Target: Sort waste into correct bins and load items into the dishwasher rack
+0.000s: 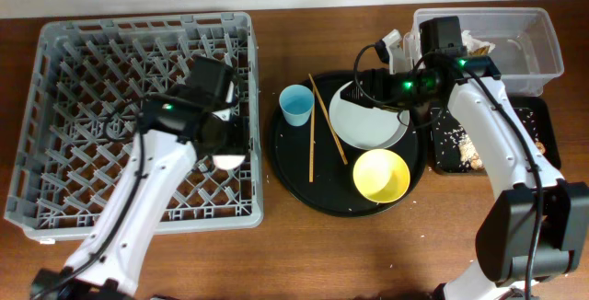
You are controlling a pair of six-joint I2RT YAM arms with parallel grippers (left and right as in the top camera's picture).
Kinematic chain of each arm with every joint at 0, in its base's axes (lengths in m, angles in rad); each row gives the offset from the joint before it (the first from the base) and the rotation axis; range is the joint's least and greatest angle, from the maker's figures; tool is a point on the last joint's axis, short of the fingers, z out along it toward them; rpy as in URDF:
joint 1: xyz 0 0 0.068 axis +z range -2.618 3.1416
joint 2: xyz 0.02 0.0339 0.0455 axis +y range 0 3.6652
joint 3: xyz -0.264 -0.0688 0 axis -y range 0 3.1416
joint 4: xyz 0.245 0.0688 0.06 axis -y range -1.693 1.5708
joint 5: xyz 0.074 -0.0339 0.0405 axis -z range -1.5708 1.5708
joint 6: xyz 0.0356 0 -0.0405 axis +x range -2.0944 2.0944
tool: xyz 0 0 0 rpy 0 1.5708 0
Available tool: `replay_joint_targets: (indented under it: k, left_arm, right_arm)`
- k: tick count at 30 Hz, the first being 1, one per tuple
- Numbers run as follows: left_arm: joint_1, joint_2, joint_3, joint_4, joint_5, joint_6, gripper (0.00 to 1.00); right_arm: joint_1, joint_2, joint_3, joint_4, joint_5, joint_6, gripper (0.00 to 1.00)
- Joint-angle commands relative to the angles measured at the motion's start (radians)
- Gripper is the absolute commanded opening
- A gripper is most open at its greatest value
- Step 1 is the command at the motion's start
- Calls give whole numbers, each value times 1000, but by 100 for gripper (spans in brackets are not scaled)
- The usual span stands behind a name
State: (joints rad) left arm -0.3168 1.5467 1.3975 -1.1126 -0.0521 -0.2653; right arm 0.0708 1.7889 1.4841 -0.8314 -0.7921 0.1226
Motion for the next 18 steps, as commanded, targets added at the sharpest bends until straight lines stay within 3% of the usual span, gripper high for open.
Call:
replay_joint_targets:
  k: [1,6,9,11,12,15,16,18]
  left_arm:
    - [-14,76,-21,-41,-128,-125,49]
    - [-24,130,-41,-43,-41,-146,49]
    - [-27,131,-155,86,-42,-150,51]
    - [-27,131,-196,130,-50,-150,87]
    - [-27,131,-196,140,-61,-149,97]
    - [-27,130,-137,161,-60,-149,99]
    - [-27,130,-44,148,-60,-141,99]
    - [-27,130,64,148,-57,-141,99]
  right_arm:
    - [1,2,-5,-3,22,-14,65]
    - [1,2,-5,-3,23,-14,65]
    - [1,2,-5,-3,22,-14,65]
    - [2,2,-5,-3,23,-15,65]
    - [8,2,-5,1,43,-30,65]
    - [103,2,-5,47,217,-19,65]
    - [153,2,-5,113,328,67,64]
    - [228,4,-5,223,487,131,51]
